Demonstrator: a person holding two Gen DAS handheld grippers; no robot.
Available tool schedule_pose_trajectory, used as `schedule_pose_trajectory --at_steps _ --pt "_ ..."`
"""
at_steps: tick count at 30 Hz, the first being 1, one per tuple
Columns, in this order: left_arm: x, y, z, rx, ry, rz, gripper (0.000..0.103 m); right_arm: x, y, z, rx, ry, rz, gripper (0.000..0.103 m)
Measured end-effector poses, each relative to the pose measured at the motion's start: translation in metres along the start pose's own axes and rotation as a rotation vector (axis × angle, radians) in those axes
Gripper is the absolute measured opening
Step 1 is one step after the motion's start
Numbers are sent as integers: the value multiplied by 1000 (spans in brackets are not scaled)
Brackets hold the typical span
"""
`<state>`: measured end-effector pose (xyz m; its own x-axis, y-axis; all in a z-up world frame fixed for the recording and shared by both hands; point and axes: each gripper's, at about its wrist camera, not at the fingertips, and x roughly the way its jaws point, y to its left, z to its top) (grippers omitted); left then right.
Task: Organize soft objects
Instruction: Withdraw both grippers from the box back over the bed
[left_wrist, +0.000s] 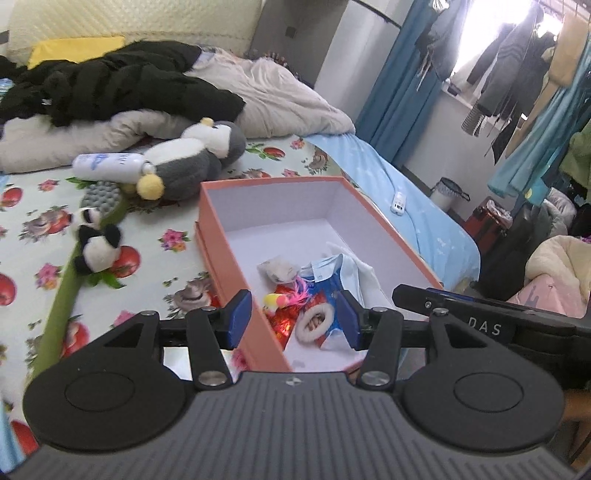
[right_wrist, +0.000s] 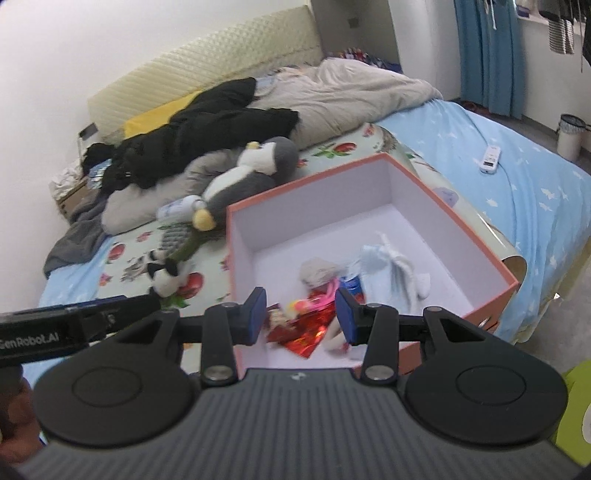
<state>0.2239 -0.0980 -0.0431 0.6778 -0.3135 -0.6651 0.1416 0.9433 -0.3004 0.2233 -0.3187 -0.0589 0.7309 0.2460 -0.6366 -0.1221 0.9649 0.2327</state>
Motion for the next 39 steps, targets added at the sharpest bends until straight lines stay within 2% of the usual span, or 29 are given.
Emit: schedule_pose_trajectory --at_steps 9,14,26,28,31,35,39 --pt "-80 22 -41 -48 -94 37 64 -39 46 -30 -55 -7 80 44" --pt "-106 36 -70 -83 -97 70 64 -56 70 -45 -91 -19 137 45" --pt "-135 65 -103 -103 -104 125 64 -64 108 -80 -101 55 208 45" --pt "-137 71 -104 -115 -109 141 69 -61 113 -81 -95 73 228 45" --pt "-138 84 -100 -142 -116 164 72 -54 122 -79 -114 88 226 45" --pt "-135 93 -92 -147 -128 214 76 -50 125 -74 -107 70 233 45" --pt "-129 106 -93 -220 -125 190 76 -41 120 -68 -57 79 261 45"
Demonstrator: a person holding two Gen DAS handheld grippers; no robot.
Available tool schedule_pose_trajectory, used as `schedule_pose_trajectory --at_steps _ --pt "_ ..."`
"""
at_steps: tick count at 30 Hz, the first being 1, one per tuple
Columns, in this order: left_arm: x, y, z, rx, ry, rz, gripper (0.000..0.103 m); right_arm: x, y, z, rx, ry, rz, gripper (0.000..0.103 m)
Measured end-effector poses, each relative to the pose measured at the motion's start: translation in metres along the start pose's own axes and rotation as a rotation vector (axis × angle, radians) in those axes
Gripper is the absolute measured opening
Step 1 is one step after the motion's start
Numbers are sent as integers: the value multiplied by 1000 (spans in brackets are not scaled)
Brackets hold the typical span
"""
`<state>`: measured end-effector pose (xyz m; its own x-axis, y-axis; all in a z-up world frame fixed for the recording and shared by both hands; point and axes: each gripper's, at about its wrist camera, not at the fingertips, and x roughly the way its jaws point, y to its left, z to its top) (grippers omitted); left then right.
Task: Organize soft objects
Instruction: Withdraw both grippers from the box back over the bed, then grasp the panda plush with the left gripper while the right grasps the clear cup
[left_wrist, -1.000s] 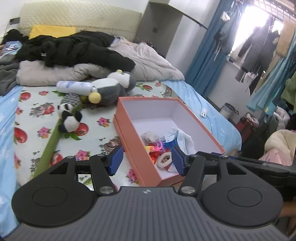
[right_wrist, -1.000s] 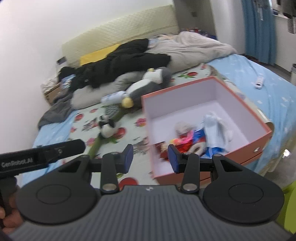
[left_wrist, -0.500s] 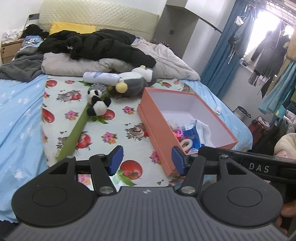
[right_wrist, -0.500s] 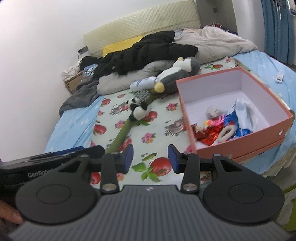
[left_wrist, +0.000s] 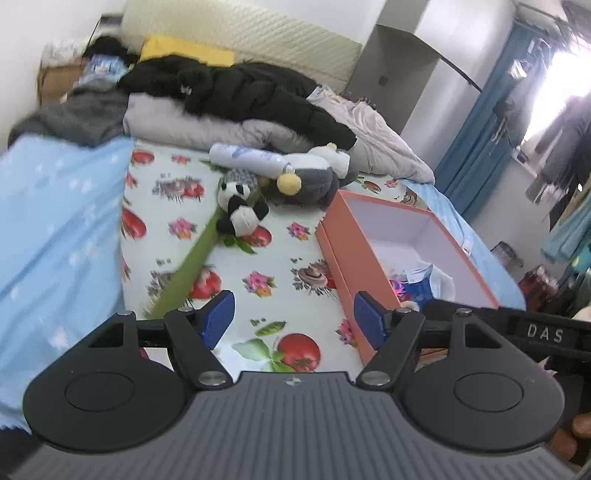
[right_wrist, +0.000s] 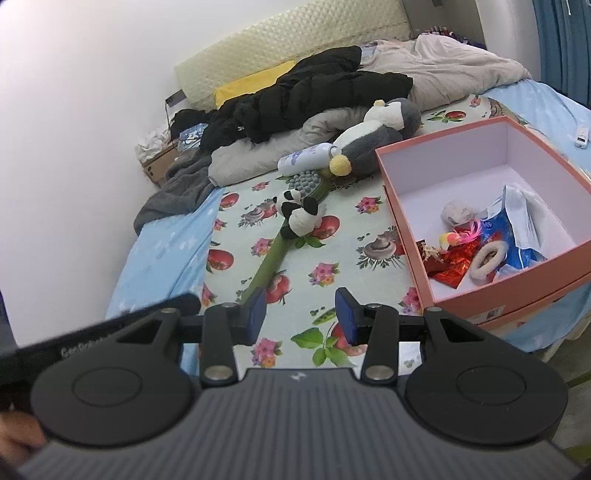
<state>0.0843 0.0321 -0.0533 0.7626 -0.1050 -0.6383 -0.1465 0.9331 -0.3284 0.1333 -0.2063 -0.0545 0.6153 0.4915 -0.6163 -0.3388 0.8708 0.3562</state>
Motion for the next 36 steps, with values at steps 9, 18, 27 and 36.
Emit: schedule_pose_trajectory --at_steps 9,18,27,36 --pt "29 14 8 12 24 60 76 37 -6 20 5 47 -15 46" --pt "85 43 43 -14 50 104 76 102 -9 68 -9 125 6 46" --pt "156 55 71 5 59 93 75 198 -21 111 48 203 21 45" --pt "248 73 84 57 125 67 75 302 -44 141 121 275 -28 46"
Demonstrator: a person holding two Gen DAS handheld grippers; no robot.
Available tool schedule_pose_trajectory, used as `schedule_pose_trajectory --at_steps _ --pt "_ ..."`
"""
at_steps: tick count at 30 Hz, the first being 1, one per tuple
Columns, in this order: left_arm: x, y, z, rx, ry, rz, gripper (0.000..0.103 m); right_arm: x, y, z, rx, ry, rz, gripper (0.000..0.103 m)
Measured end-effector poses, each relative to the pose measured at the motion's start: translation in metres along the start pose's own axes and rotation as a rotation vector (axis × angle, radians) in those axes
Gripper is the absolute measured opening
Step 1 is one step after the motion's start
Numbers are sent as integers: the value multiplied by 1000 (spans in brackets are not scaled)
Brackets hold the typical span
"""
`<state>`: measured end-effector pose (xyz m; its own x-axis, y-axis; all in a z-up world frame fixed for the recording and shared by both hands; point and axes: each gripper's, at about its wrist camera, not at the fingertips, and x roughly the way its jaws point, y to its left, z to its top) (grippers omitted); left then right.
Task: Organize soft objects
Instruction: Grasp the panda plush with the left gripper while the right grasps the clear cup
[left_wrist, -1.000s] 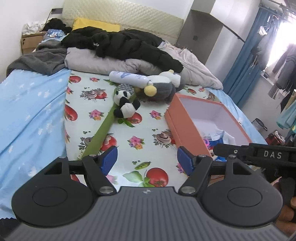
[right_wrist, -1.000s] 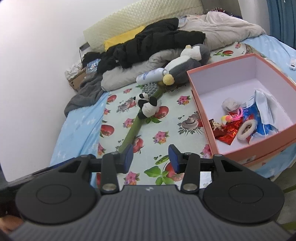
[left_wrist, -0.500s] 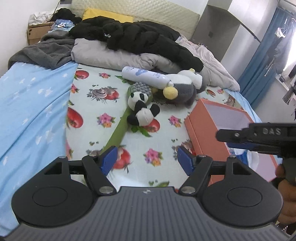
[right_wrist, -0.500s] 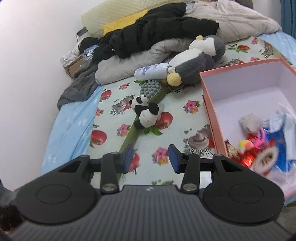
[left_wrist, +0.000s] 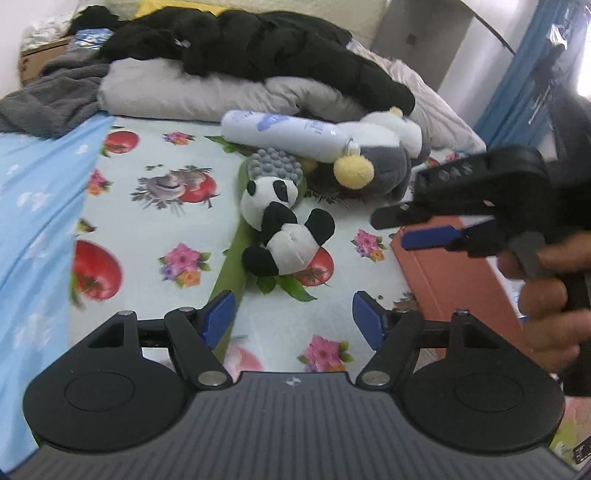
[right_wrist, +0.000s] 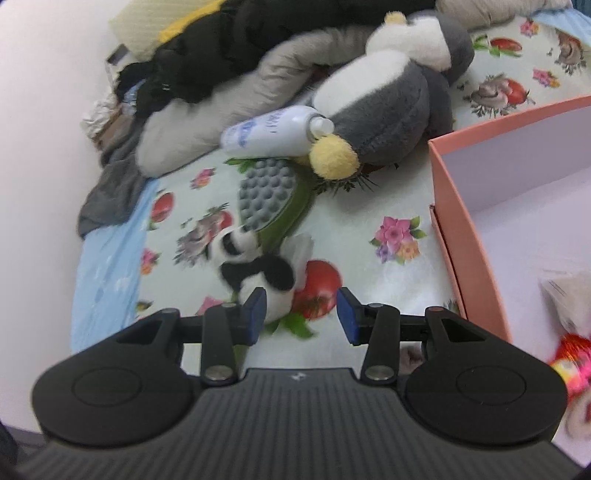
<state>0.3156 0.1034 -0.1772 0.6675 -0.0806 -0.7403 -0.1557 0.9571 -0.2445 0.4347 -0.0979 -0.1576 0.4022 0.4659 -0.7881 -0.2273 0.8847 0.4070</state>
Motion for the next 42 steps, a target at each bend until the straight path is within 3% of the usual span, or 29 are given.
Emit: schedule_pose_trajectory --at_steps 8,15,19,24,25,26,27,34,42 --pt "72 10 19 51 12 -8 75 73 -5 42 8 61 -15 45" --pt "104 13 28 94 5 -14 74 123 -16 56 65 136 24 45" --pt "112 15 28 94 0 -13 68 139 -15 51 83 188 60 35" --pt "118 16 26 62 7 -36 63 139 -11 45 72 174 31 20" --pt "120 16 26 57 13 -38 60 139 -11 44 70 172 31 13" --pt "121 16 25 49 18 -39 59 138 -11 43 71 173 30 12" --pt "120 17 24 38 19 -49 50 136 -11 42 63 171 25 12" --pt "106 18 18 -36 46 -53 46 110 -10 33 -1 139 -30 12" --pt "58 11 -12 -69 60 -26 45 64 -17 -2 -24 123 -98 10"
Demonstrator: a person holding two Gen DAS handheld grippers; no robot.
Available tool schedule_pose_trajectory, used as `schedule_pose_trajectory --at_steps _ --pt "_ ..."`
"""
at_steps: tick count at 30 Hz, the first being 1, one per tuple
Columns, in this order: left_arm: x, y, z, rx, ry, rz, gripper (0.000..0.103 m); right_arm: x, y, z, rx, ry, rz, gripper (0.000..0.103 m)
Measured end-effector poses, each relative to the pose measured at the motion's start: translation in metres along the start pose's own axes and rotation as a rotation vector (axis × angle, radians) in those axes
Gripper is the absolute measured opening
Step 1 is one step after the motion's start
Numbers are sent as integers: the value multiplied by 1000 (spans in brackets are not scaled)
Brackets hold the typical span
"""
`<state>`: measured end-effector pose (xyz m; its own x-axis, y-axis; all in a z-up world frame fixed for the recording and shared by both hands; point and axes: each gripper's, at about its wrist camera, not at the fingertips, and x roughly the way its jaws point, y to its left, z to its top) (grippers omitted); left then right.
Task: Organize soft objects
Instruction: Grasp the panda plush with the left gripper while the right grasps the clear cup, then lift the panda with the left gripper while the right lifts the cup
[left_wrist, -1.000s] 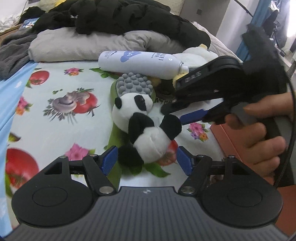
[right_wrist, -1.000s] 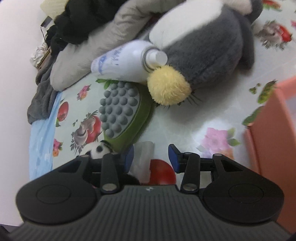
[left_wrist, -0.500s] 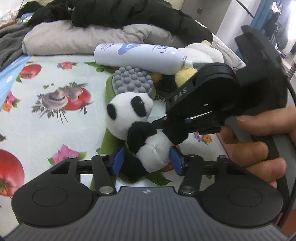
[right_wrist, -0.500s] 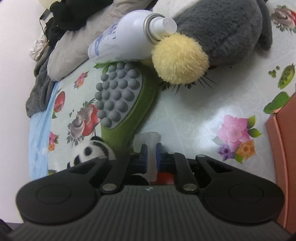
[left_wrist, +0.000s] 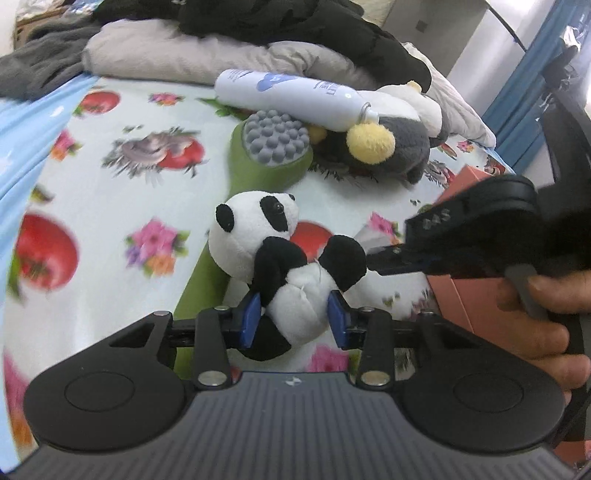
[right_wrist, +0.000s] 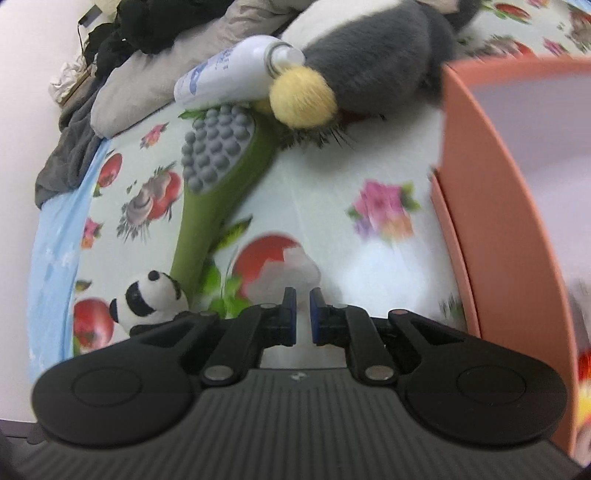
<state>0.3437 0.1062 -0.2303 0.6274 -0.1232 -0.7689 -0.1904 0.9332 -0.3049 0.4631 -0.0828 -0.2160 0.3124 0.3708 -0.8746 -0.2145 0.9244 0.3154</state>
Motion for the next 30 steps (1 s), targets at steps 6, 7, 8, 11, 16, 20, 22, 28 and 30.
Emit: schedule_pose_trajectory --at_steps 6,7,8,11,16,20,22,28,30 --pt "-38 -3 -39 -6 24 28 45 -27 -3 -43 27 17 2 4" --pt "-45 -4 -45 -6 27 30 45 -32 -3 -51 28 16 3 4" --pt "-52 -5 -52 -4 28 34 45 -37 -3 -58 30 15 5 4" --pt "-69 -7 -69 0 34 42 45 -50 -3 -77 38 12 15 4" --pt "-86 -8 -85 5 39 47 45 -64 1 -94 2 0 47 7" --pt "-87 -7 -89 10 42 47 45 -65 6 -91 -46 -6 50 9" --pt "-86 -5 -90 9 47 48 45 -59 11 -86 -91 -11 29 21" --pt "-79 -2 -93 9 66 30 45 -36 15 -68 -126 -44 -3 44" --pt "-75 0 -94 0 74 34 45 -23 16 -62 -143 -45 -36 44"
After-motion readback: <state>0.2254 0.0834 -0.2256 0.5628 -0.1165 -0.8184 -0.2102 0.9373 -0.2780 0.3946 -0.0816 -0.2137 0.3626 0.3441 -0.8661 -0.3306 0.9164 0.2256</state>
